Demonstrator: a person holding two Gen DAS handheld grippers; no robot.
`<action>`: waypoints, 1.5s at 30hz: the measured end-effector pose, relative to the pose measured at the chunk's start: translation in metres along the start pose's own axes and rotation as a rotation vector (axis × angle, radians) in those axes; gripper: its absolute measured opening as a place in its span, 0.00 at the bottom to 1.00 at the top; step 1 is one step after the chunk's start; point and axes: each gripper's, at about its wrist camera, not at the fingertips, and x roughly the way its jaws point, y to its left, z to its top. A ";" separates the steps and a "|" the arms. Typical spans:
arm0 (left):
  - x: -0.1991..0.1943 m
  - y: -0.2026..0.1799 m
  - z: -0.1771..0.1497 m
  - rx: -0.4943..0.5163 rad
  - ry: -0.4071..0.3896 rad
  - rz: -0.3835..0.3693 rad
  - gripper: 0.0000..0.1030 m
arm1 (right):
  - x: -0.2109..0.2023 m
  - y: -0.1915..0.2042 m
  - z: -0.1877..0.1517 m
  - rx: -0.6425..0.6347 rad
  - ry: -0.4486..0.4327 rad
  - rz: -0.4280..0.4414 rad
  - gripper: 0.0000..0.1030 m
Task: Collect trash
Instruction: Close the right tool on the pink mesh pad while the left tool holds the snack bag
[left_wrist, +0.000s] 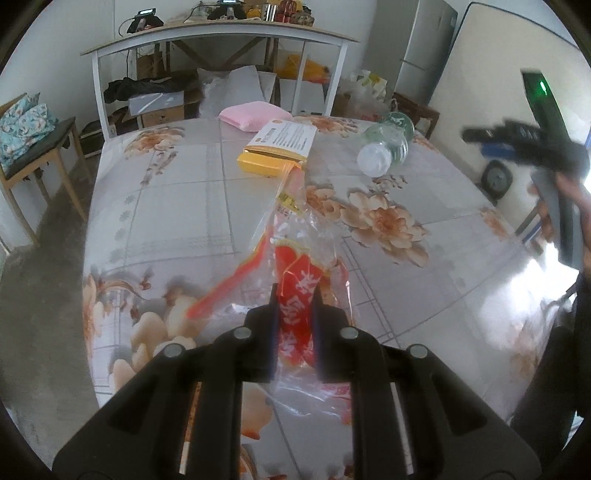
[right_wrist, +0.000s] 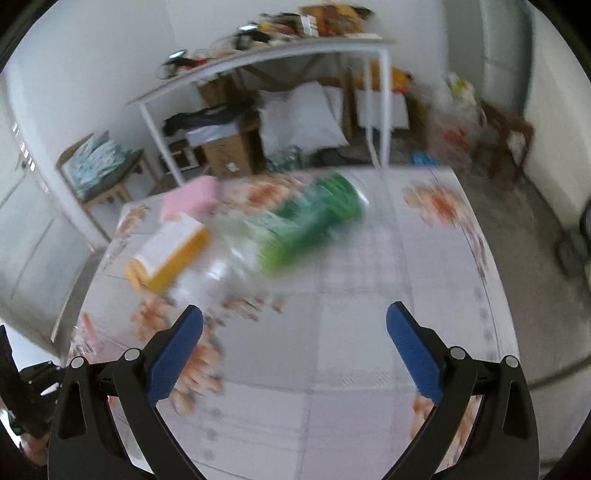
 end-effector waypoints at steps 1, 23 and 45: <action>0.000 0.000 -0.001 -0.003 -0.003 -0.007 0.13 | 0.002 0.017 0.011 -0.039 0.001 0.010 0.94; 0.000 0.013 -0.008 -0.046 -0.042 -0.121 0.13 | 0.245 0.205 0.172 -0.284 0.319 0.029 0.94; -0.003 0.027 -0.007 -0.110 -0.055 -0.149 0.14 | 0.272 0.199 0.153 -0.271 0.447 0.042 0.36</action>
